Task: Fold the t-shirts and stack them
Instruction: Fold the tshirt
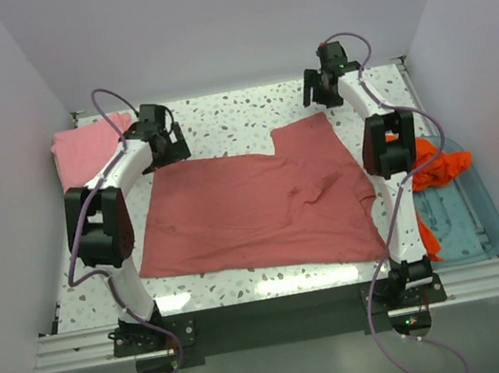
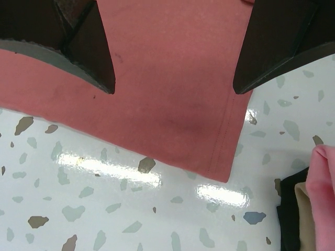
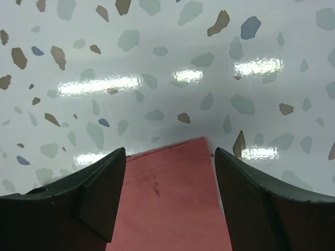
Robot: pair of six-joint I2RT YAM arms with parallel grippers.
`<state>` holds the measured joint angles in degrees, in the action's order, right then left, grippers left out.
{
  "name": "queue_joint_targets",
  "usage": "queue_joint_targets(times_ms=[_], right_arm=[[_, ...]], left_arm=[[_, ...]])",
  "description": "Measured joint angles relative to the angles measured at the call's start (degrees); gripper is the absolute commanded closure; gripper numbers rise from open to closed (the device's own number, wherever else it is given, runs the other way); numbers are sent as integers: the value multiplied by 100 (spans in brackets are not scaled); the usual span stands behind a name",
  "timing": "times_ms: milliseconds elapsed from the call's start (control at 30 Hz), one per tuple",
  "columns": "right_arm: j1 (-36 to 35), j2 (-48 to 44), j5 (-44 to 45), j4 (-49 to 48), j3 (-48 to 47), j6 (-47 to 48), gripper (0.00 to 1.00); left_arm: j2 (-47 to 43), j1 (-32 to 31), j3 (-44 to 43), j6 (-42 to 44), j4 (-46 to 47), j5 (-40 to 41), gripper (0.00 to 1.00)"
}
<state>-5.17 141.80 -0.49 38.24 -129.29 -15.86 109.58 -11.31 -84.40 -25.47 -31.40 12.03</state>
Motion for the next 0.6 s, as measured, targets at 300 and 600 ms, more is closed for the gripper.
queue_joint_targets(times_ms=[300,600], right_arm=[[-2,70,260,-208,260,190,29],[-59,74,374,-393,496,291,35]], left_arm=[[-50,0,116,0,0,-4,0],[-57,0,269,0,0,-2,0]])
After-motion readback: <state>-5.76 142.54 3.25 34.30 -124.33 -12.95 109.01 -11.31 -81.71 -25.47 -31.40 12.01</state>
